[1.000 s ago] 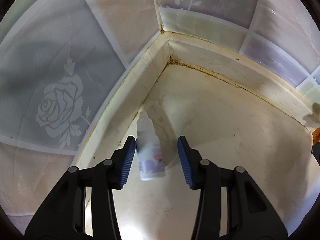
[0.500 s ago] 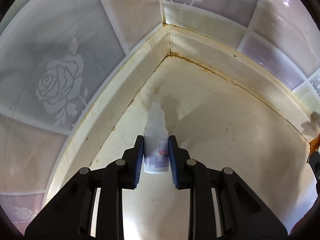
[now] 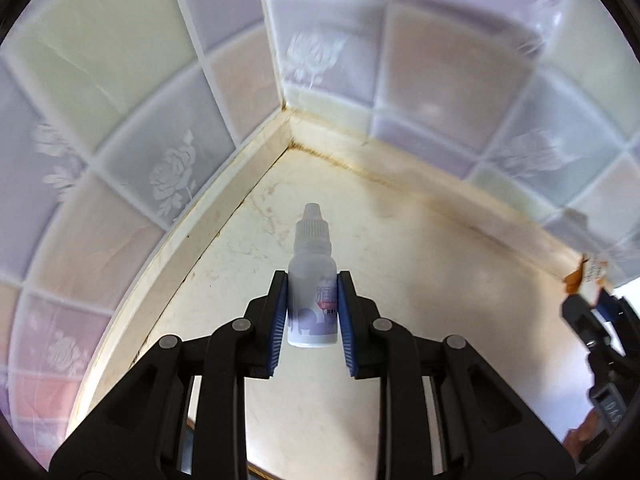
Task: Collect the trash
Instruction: 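Carry the white bottle and orange-rimmed cup down to the bin and release them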
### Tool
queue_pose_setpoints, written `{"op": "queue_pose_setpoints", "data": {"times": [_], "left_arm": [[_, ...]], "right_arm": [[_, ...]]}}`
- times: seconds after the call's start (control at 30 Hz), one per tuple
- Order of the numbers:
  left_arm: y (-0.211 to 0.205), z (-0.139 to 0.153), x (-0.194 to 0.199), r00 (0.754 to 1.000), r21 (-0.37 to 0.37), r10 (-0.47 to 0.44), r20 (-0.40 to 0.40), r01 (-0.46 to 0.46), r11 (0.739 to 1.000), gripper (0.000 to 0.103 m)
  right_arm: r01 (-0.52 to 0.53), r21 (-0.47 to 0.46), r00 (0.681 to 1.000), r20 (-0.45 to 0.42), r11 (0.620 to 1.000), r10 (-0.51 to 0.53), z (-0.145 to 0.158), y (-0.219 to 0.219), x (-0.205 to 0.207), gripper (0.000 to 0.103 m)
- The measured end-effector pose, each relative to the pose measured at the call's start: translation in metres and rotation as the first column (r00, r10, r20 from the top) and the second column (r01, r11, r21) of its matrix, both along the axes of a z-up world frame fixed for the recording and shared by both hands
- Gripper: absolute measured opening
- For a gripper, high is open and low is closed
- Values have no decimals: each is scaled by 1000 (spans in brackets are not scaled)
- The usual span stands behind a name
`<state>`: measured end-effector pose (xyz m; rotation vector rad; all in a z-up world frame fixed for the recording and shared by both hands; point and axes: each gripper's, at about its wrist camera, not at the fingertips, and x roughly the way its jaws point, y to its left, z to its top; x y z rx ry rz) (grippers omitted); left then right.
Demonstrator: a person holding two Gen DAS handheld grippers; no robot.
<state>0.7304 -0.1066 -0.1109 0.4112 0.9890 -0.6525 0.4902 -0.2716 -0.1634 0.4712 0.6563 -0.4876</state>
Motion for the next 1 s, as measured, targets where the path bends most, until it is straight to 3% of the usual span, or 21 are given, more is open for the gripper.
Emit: {"op": "queue_pose_setpoints", "data": {"times": [0.4, 1.0], "left_arm": [[-2, 79, -103, 996, -99, -39, 79, 47, 994, 21], [0, 118, -236, 992, -107, -37, 119, 50, 993, 21]], "right_arm": [[-93, -23, 993, 65, 995, 94, 32, 31, -58, 54], [-198, -48, 975, 96, 979, 202, 64, 44, -196, 54]]}}
